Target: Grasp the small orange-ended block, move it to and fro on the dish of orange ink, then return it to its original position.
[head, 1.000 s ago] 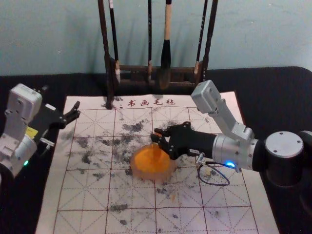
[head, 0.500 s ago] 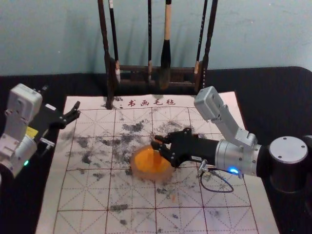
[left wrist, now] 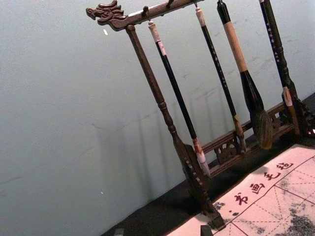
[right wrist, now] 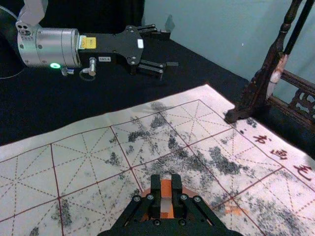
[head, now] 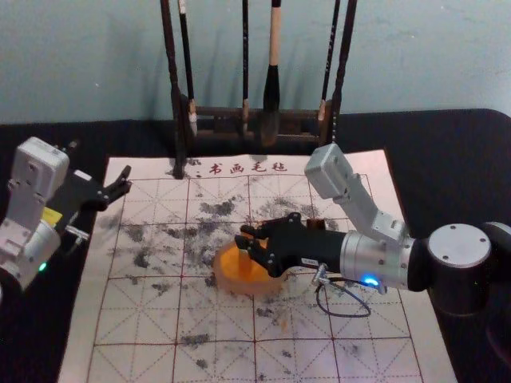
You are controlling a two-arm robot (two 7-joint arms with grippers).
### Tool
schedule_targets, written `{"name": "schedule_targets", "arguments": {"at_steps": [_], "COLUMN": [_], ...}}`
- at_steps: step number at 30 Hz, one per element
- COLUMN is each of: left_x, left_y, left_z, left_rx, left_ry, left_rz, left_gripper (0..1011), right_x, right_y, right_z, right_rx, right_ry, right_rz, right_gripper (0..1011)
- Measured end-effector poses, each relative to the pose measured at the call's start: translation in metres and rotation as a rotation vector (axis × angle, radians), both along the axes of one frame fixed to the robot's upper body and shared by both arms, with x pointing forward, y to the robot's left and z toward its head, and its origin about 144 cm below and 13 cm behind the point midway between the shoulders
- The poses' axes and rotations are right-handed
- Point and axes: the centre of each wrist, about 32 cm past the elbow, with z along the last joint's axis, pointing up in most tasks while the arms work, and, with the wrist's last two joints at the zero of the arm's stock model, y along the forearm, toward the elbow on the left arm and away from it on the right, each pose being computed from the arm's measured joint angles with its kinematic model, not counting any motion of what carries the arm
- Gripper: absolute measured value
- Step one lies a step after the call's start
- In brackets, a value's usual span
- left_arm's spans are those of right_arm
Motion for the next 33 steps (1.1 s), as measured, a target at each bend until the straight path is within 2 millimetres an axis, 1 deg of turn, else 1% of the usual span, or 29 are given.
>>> {"name": "schedule_targets", "arguments": {"at_steps": [18, 33], "left_x": [0.000, 0.000], "left_y": [0.000, 0.000], "left_z": [0.000, 0.000], "left_rx": [0.000, 0.000], "left_ry": [0.000, 0.000], "left_rz": [0.000, 0.000], "left_gripper": [1001, 1001], "right_x": [0.010, 0.014], "right_y": [0.012, 0.007], "right_z": [-0.001, 0.001], "right_rx": [0.011, 0.003], "right_ry": [-0.002, -0.013], "right_rz": [-0.015, -0.048], "right_gripper": [107, 107]}}
